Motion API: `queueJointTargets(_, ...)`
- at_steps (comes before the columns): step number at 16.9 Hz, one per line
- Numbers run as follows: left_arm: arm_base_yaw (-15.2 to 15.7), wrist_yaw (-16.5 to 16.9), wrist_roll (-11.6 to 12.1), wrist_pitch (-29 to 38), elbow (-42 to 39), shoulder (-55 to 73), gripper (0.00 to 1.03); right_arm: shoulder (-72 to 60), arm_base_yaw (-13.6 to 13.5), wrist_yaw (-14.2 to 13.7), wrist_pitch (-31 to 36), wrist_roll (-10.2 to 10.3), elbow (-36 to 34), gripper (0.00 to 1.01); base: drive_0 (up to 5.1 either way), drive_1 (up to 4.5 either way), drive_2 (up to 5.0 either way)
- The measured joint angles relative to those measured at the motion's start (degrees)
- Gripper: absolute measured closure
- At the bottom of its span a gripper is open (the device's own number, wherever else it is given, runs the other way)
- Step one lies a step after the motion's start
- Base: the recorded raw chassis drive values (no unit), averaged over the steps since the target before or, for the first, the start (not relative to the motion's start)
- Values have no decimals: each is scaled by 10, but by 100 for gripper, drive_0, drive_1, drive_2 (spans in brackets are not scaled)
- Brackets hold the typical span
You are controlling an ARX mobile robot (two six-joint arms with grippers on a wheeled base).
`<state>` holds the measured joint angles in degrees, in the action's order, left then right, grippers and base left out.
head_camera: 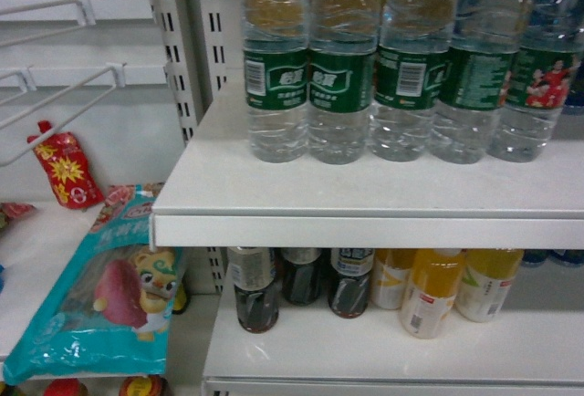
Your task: Move water from second to third shelf
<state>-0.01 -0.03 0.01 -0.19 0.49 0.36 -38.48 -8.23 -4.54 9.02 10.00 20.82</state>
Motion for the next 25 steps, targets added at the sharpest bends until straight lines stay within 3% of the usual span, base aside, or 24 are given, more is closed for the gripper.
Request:
queueJointTargets(3,0,0,0,-1,0,0,5,0,0,-1,0,0,0,61,-466,228,228)
queueJointTargets(7,0,-1,0,1,0,0,5,0,-1,10,1,0,0,61,0,0,0)
queueJointTargets(15,0,0,0,0,0,0,5,0,0,-2,0,0,0,61,0,0,0)
queueJointTargets(17,0,0,0,0,0,0,5,-14,-8,-33,-49,-8,19,61,0,0,0)
queueJointTargets(21,0,0,0,0,0,0,5,-116,-20,-26,27,-30,63,61,0,0,0)
queueJointTargets(25,0,0,0,0,0,0,5,-249,-30,-2,87,-27,94,61,0,0,0)
